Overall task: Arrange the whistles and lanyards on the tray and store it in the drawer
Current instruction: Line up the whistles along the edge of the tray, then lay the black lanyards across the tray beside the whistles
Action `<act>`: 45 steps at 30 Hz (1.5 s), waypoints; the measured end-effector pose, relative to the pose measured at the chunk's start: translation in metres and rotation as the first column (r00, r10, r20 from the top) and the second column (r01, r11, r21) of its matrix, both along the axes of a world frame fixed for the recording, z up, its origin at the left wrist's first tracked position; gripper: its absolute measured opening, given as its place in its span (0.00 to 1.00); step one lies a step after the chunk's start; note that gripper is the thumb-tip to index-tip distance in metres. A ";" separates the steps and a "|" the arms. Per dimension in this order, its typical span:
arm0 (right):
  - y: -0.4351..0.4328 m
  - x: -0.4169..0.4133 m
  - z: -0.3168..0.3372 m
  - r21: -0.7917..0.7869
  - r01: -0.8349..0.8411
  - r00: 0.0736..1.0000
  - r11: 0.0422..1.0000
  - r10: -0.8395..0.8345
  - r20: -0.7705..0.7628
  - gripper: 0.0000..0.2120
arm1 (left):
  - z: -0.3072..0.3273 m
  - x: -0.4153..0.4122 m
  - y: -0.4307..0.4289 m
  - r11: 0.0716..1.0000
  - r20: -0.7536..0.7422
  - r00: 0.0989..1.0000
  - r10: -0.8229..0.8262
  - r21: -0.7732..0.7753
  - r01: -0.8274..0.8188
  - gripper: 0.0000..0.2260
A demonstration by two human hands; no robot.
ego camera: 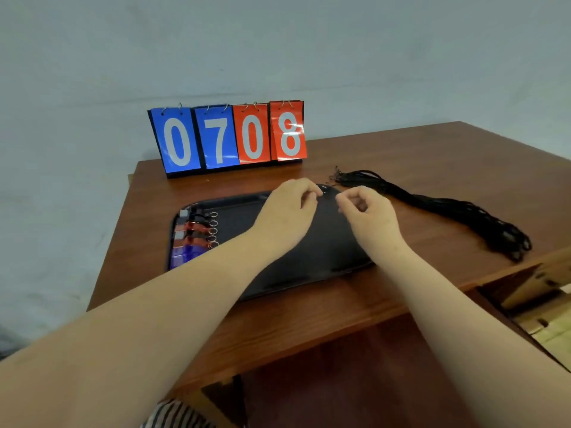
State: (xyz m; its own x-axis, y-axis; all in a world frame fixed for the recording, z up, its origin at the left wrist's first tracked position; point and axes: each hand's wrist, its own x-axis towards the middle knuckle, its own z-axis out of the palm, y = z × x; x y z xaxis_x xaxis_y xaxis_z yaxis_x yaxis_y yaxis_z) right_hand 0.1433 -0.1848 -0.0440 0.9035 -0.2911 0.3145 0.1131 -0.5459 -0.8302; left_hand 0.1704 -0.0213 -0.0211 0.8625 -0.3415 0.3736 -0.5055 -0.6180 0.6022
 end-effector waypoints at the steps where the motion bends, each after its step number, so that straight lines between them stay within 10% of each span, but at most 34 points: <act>1: -0.019 0.003 -0.002 0.009 0.071 0.997 0.997 -0.071 0.004 0.04 | -0.002 0.002 -0.014 0.999 -0.003 1.000 -0.026 0.019 0.026 0.10; 12: -0.099 0.062 -0.033 -0.578 0.298 0.953 0.760 -0.274 0.130 0.10 | -0.013 0.060 -0.115 0.966 0.057 0.998 -0.006 0.259 -0.009 0.06; 32: -0.123 0.086 -0.042 -0.514 0.410 0.892 0.753 -0.449 0.054 0.07 | -0.027 0.123 -0.183 0.849 0.119 0.989 -0.084 0.528 0.009 0.26; 45: -0.118 0.075 -0.035 -0.158 0.559 0.810 0.814 -0.494 0.318 0.03 | -0.006 0.151 -0.158 0.867 0.292 0.955 -0.057 0.488 -0.098 0.11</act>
State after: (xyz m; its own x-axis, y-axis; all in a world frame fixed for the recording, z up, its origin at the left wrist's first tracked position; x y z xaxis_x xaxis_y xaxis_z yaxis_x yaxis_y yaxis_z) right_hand 0.2178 -0.3031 -0.0789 0.5119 -0.5871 0.6271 -0.0633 -0.7538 -0.6541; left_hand 0.3216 -0.1790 -0.0276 0.7520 -0.5297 0.3923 -0.5912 -0.8052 0.0461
